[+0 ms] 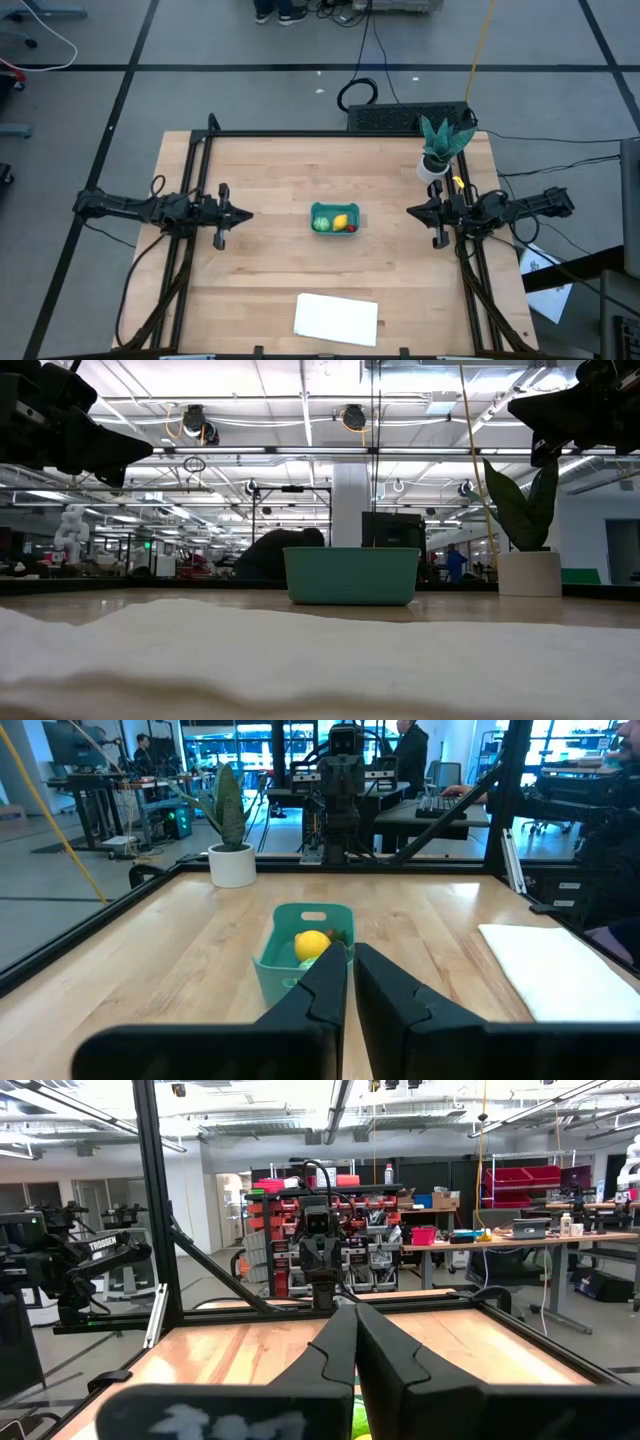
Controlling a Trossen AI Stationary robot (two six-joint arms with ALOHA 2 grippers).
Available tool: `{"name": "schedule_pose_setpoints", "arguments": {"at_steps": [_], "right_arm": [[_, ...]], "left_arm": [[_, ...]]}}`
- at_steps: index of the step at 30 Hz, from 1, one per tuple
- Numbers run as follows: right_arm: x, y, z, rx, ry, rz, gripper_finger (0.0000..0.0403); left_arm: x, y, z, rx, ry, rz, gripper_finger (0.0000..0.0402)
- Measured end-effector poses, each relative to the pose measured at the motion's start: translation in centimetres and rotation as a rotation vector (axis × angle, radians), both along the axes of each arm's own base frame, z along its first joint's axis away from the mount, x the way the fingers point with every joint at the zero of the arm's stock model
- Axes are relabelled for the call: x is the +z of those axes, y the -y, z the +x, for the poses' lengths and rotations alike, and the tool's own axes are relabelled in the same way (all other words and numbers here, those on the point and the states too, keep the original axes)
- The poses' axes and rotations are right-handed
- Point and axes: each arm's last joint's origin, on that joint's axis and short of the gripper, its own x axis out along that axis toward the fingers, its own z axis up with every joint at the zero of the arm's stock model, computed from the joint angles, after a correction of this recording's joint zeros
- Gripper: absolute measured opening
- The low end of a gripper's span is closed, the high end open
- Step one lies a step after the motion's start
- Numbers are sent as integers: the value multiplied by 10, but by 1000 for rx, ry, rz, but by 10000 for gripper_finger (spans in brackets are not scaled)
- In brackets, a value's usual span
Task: Pick and placing Produce into tupperware
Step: Return to Home Position
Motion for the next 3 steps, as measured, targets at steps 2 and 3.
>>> {"name": "schedule_pose_setpoints", "arguments": {"at_steps": [2, 3], "right_arm": [[0, 0, 0, 0, 1, 0, 0], [0, 0, 0, 0, 0, 0, 0]], "left_arm": [[0, 0, 0, 0, 0, 0, 26], [0, 0, 0, 0, 0, 0, 26]]}}
